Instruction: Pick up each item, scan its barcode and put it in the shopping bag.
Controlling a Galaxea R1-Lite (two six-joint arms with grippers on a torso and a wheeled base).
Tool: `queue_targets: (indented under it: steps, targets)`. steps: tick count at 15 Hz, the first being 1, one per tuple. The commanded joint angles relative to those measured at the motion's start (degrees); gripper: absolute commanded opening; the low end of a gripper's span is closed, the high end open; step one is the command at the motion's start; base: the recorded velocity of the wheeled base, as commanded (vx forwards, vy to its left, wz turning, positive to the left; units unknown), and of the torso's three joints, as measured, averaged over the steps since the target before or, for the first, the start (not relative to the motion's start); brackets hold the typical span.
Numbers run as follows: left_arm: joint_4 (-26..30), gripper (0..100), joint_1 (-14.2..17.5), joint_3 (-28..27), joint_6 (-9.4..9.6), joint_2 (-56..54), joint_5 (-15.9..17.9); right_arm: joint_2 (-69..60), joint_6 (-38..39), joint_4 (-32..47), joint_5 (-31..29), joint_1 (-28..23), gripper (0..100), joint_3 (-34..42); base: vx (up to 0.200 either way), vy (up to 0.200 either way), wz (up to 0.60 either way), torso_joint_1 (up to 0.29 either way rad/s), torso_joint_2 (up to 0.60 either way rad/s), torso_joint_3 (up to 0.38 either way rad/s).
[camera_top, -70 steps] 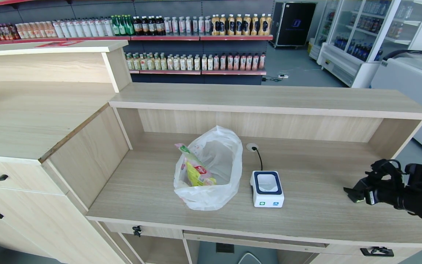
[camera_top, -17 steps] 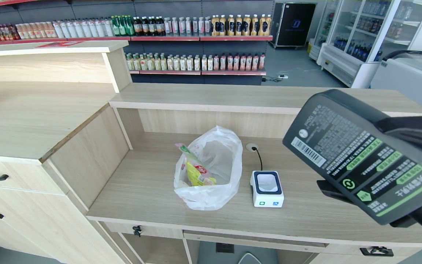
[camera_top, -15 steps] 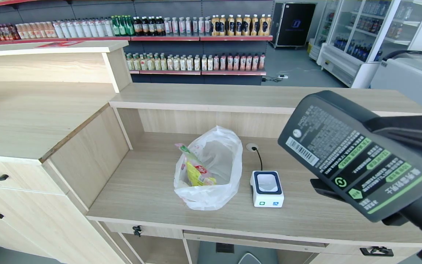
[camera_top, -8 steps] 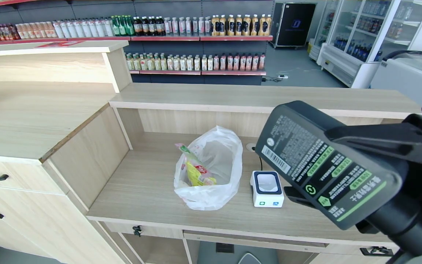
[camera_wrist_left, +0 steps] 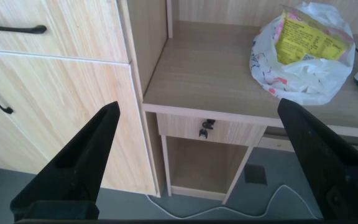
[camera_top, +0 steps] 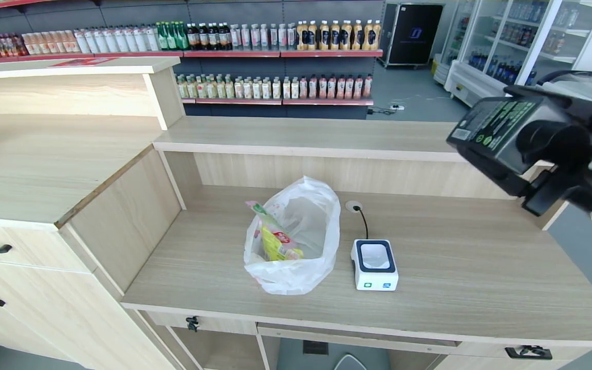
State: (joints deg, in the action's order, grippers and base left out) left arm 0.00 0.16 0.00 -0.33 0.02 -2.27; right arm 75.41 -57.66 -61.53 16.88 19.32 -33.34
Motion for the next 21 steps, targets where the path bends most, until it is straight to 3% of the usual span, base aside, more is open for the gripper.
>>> queue_targets:
  steps: [1,4,9,12,17,21]
  targets:
    - [0.00,100,0.02,0.00,-0.02,-0.02,-0.02,-2.99,11.43,5.98,-11.26,-11.85,0,-2.17,0.000,0.000,0.00,0.000,0.00,0.000]
    - [0.00,100,0.02,0.00,-0.02,-0.02,-0.02,-4.75,23.82,18.90,-12.75,-24.86,0,-2.08,0.000,0.000,0.00,0.000,0.00,0.000]
    - [0.00,100,0.02,0.00,-0.02,-0.02,-0.02,-7.56,33.76,30.24,-12.84,-36.28,0,-2.34,0.000,0.000,0.00,0.000,0.00,0.000]
    - [0.00,100,-0.07,0.00,-0.02,-0.02,-0.02,-8.09,35.95,30.76,-13.19,-36.55,0,-2.08,0.000,0.000,0.00,0.000,0.00,0.000]
    - [0.00,100,0.02,0.00,-0.02,-0.02,-0.02,-8.79,39.56,35.60,-13.10,-33.12,0,-1.46,0.000,0.000,0.60,0.000,0.00,0.002]
    - [0.00,100,0.02,0.00,-0.02,-0.02,-0.02,-8.00,50.37,39.11,-12.58,-29.25,0,-1.55,0.000,0.000,0.30,0.000,0.00,0.001]
